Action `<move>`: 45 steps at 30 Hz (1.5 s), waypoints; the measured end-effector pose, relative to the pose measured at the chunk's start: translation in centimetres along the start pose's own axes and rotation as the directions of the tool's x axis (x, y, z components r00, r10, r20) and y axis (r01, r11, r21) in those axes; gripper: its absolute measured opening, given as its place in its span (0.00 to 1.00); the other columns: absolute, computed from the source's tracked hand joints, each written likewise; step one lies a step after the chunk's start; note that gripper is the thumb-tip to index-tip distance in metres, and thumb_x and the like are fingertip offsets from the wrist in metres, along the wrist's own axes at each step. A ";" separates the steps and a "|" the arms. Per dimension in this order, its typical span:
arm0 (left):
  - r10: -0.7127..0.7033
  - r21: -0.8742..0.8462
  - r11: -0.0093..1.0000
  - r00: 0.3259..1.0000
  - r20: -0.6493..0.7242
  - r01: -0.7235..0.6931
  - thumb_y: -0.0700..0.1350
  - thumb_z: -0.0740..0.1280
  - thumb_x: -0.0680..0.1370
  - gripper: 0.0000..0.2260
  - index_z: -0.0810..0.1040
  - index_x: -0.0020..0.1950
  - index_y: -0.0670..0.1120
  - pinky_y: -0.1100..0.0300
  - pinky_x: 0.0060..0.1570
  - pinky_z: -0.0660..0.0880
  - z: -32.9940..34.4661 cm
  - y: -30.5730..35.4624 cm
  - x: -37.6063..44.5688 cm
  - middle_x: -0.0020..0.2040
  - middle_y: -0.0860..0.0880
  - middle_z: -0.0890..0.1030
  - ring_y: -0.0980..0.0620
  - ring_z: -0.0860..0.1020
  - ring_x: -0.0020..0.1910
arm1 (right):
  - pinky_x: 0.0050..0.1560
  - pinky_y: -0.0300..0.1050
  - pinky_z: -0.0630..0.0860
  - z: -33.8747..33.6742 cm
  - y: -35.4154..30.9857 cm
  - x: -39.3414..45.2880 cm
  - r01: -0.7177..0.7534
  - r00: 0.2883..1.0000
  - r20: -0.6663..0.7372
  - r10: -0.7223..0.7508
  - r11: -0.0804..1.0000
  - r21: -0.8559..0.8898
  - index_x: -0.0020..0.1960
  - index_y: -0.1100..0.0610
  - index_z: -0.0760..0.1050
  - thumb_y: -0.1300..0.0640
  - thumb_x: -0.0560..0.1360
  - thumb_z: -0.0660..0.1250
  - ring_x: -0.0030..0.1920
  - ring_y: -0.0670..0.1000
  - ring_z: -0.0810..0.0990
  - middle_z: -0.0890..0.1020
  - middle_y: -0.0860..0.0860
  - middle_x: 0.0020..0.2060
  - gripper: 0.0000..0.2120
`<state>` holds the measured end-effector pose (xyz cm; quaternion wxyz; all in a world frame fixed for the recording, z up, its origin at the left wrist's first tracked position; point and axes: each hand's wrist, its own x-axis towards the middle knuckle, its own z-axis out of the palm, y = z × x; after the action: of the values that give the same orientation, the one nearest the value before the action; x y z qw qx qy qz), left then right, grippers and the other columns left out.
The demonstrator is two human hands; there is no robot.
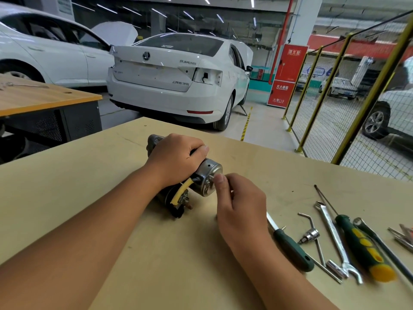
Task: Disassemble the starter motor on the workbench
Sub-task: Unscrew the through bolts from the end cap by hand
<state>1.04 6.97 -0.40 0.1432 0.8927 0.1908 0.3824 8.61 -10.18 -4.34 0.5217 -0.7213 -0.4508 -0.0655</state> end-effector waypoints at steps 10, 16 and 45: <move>0.008 -0.017 1.000 1.000 -0.003 -0.009 0.56 0.59 0.80 0.18 0.78 0.36 0.49 0.52 0.39 0.75 0.0 -0.1 -0.1 0.31 0.52 0.78 0.49 0.77 0.35 | 0.38 0.41 0.73 0.0 0.1 -0.1 0.087 0.993 -0.087 -0.083 0.995 0.041 0.48 0.47 0.79 0.55 0.73 0.76 0.36 0.46 0.77 0.77 0.39 0.44 0.08; 0.005 -0.021 1.000 1.000 -0.003 -0.005 0.57 0.59 0.80 0.18 0.78 0.37 0.50 0.52 0.41 0.75 -0.1 0.0 -0.1 0.32 0.52 0.79 0.50 0.77 0.36 | 0.41 0.40 0.69 0.0 0.1 -0.2 0.039 0.998 -0.057 -0.040 0.999 -0.019 0.45 0.45 0.78 0.48 0.79 0.68 0.41 0.43 0.75 0.77 0.40 0.41 0.05; 0.004 0.003 1.000 1.000 -0.030 -0.004 0.57 0.60 0.79 0.18 0.80 0.37 0.49 0.53 0.37 0.75 0.1 -0.4 0.0 0.31 0.53 0.79 0.51 0.77 0.34 | 0.41 0.48 0.76 -0.1 0.0 -0.4 -0.016 1.000 -0.010 0.017 0.999 0.033 0.46 0.46 0.78 0.39 0.77 0.67 0.39 0.44 0.78 0.80 0.41 0.37 0.11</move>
<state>1.04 7.25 -0.67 0.1384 0.8874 0.1914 0.3958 8.39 -10.51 -4.48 0.5363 -0.7160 -0.4433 -0.0576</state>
